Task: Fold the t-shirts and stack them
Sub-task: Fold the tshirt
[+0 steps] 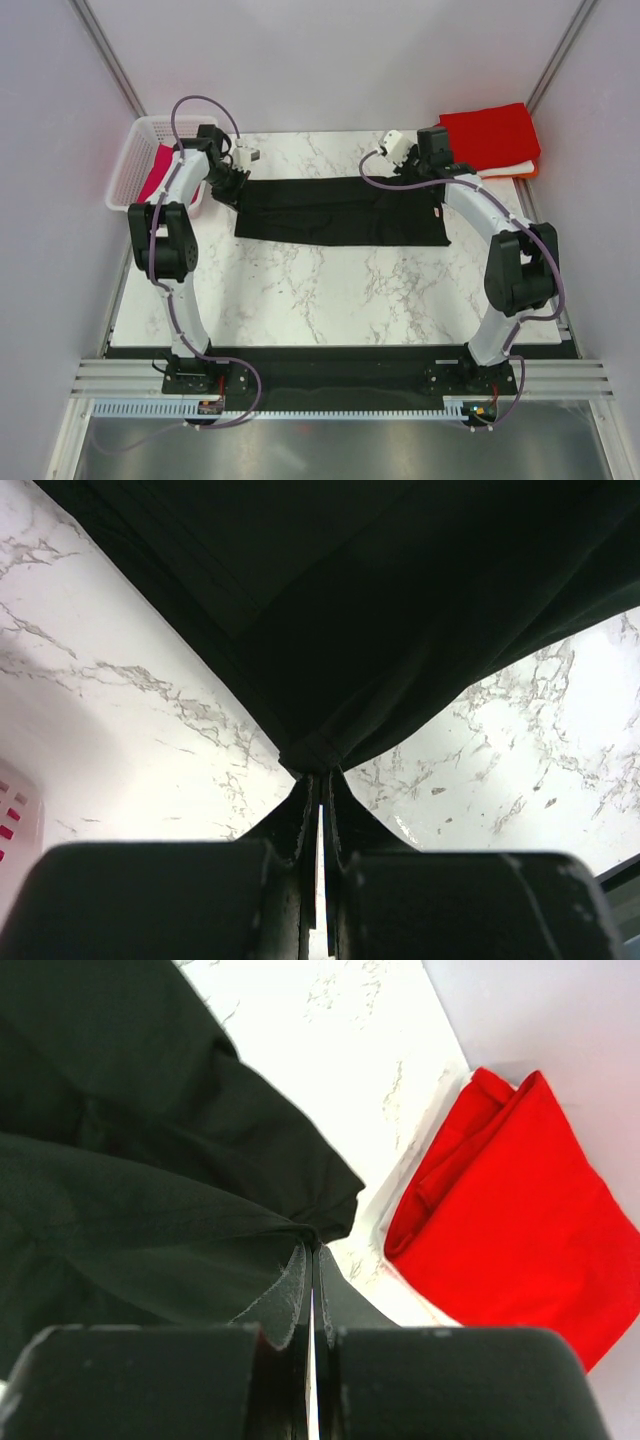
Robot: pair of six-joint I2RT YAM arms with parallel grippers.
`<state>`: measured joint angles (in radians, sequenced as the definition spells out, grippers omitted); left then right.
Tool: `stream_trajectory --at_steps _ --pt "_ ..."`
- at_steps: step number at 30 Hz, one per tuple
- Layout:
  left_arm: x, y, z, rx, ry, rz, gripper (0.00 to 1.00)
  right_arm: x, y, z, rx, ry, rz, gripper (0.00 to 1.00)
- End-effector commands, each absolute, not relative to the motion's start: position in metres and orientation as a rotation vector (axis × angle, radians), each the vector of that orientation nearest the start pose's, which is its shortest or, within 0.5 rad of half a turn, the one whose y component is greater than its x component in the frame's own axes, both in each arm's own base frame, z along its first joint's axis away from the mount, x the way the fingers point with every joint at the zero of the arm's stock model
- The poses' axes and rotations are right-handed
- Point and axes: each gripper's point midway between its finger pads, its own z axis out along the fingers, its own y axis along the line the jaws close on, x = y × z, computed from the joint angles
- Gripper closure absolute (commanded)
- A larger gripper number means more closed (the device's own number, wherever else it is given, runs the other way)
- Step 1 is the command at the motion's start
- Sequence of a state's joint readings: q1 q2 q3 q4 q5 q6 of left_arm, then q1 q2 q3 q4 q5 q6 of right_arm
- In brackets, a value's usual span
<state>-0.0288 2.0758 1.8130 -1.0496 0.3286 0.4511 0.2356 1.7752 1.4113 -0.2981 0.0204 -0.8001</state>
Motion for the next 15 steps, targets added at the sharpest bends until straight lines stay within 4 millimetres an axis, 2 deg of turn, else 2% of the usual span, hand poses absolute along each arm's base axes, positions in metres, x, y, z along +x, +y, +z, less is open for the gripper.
stream_trajectory --at_steps 1,7,11,13,14,15 --pt "0.428 -0.047 0.1 0.673 2.724 -0.357 0.98 0.523 0.084 0.19 -1.045 1.899 -0.371 1.0" --pt "0.428 -0.043 0.089 0.656 2.758 -0.338 0.98 0.546 0.088 0.179 -1.051 1.901 -0.372 1.0" --pt "0.44 -0.041 0.083 0.631 2.763 -0.307 0.97 0.563 0.089 0.169 -1.016 1.925 -0.372 1.0" --pt "0.449 -0.037 0.087 0.611 2.751 -0.269 0.84 0.573 0.089 0.173 -0.968 1.934 -0.382 0.81" --pt "0.451 -0.033 0.091 0.598 2.747 -0.225 0.71 0.575 0.086 0.182 -0.917 1.936 -0.394 0.73" --pt "0.454 -0.03 0.098 0.59 2.729 -0.199 0.64 0.577 0.086 0.195 -0.891 1.917 -0.395 0.72"
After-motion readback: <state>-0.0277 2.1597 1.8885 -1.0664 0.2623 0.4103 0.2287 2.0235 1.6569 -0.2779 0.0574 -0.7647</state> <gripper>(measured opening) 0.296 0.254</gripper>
